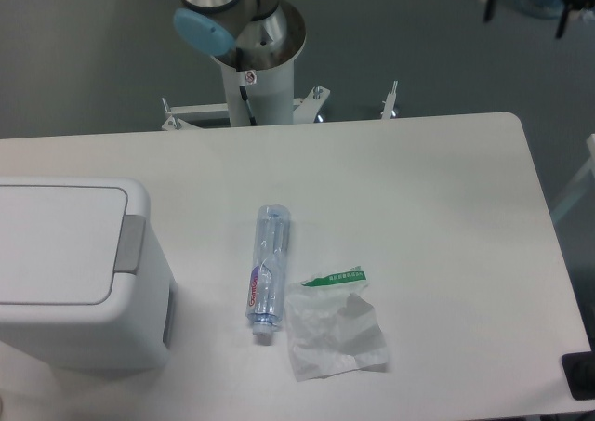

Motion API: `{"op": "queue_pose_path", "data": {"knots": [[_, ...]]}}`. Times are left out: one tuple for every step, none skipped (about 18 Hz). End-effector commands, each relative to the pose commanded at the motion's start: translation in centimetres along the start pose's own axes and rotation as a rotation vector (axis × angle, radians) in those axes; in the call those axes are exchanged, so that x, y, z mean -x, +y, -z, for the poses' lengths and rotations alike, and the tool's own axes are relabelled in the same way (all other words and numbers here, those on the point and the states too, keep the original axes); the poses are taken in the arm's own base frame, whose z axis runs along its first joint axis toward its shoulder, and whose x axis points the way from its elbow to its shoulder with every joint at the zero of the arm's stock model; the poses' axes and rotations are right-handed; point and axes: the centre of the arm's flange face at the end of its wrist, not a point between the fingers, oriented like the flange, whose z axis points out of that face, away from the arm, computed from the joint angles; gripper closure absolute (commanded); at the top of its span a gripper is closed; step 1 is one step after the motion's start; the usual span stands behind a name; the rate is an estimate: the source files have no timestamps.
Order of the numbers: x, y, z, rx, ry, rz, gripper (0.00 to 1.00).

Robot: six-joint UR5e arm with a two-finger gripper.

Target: Open the trash can

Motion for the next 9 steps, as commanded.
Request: {"op": "queue_pose_path", "data": {"knots": [[-0.7,-0.8,-0.2,-0.019,0.004,0.034,0.00],[-1.4,-1.5,-0.6,-0.036,0.015,0.067,0.00],[-2.0,-2.4,-0.8,-0.053,0.029,0.104,0.00],[-2.8,-3.4,-1.1,-0.065,0.047,0.146,0.00],[-3.5,-4.4,-1.4,-0.065,0.058,0.204,0.00],[-4.1,-5.4,-1.7,-0.068,0.065,0.257,0.00],[-4.9,-6.8,-2.1,-0.080,0.063,0.286,0.00],[-5.8,-8.5,-2.8,-0.097,0.059,0.303,0.00],[-6.6,-9.8,-3.2,-0.111,0.057,0.326,0.00]]}}
